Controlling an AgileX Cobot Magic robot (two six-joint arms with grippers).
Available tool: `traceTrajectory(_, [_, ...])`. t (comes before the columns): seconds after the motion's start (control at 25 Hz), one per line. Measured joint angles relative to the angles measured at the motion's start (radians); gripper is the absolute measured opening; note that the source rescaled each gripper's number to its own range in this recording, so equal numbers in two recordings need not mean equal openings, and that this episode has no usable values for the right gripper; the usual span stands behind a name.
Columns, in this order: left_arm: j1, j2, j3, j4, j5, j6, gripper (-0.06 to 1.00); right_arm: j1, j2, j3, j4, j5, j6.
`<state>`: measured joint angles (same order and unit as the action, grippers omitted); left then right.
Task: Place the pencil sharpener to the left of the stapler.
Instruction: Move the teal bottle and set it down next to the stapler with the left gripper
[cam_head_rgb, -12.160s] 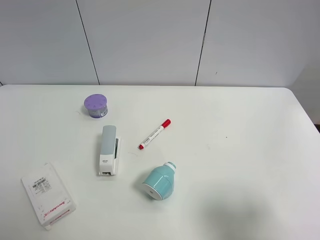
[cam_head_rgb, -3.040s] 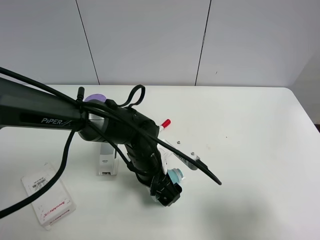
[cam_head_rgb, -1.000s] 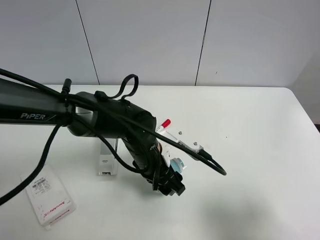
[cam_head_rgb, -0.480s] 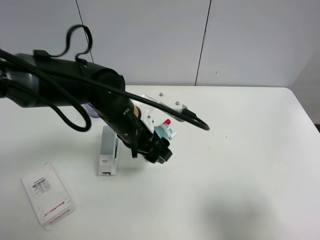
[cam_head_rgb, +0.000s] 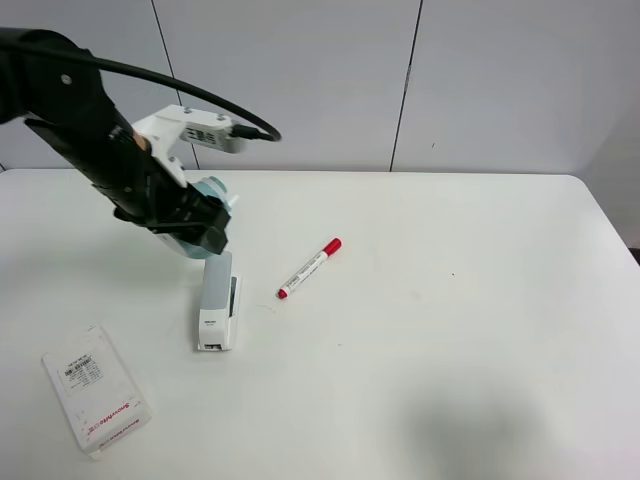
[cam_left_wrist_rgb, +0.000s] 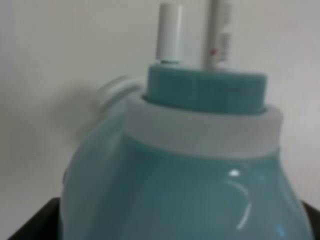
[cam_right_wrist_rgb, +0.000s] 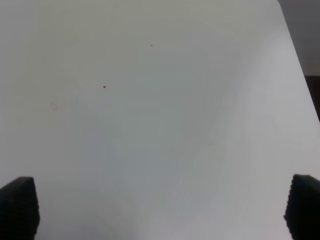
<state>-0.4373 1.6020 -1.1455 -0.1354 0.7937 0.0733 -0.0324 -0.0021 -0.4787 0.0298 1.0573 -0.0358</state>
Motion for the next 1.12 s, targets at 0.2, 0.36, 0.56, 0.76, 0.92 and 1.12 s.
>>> traceTrajectory(0.2, [0.180,-0.008,0.000,0.020,0.088,-0.001,0.02,0.000,0.000,0.000,0.000,0.000,0.000])
traceTrajectory(0.36, [0.286,-0.002,0.000,0.027,0.097,-0.005,0.02,0.000,0.000,0.000,0.000,0.000,0.000])
traceTrajectory(0.56, [0.338,0.065,0.000,0.032,0.095,-0.012,0.02,0.000,0.000,0.000,0.000,0.000,0.000])
traceTrajectory(0.76, [0.338,0.145,0.001,0.026,0.046,-0.018,0.02,0.000,0.000,0.000,0.000,0.000,0.000])
traceTrajectory(0.92, [0.338,0.177,0.001,0.005,0.022,-0.020,0.02,0.000,0.000,0.000,0.000,0.000,0.000])
traceTrajectory(1.12, [0.338,0.196,0.038,-0.027,-0.006,-0.020,0.02,0.000,0.000,0.000,0.000,0.000,0.000])
